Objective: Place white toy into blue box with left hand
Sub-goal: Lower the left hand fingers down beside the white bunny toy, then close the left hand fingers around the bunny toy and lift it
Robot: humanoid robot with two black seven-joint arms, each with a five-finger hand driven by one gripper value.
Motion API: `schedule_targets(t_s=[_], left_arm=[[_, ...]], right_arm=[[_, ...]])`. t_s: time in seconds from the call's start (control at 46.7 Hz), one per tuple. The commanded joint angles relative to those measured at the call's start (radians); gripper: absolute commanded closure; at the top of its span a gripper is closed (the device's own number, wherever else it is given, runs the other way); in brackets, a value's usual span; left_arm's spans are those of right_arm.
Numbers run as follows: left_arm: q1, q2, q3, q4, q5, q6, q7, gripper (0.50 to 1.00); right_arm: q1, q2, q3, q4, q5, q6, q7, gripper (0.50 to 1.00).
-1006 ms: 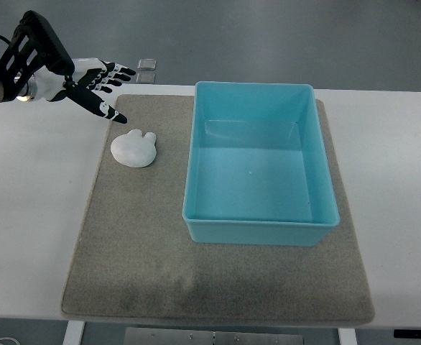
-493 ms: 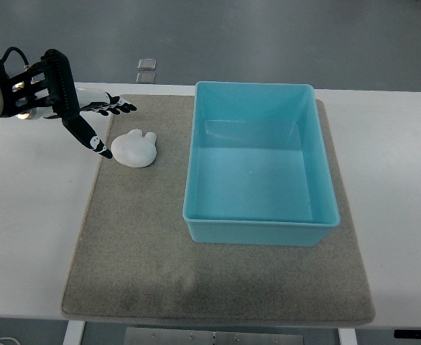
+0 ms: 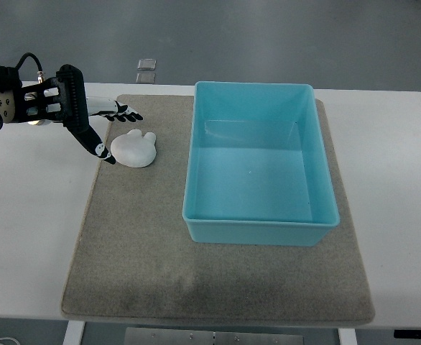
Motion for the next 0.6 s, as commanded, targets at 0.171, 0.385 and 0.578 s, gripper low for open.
schedule_targets(t_s=[0.171,0.385,0.578], left_arm=[[0.031,-0.037,0.006,0.032,0.005,0.058,0.0,0.561],[0.051,-0.048,0.006,0.038,0.009,0.093,0.0,0.585],[0.074,-0.057,0.006,0.045,0.009,0.117,-0.008,0.596]], right_arm=[[0.0,0.0,0.0,0.0,0.0,0.0,0.0,0.564],[0.0,0.0,0.0,0.0,0.0,0.0,0.0,0.564],[0.0,0.0,0.0,0.0,0.0,0.0,0.0,0.564]])
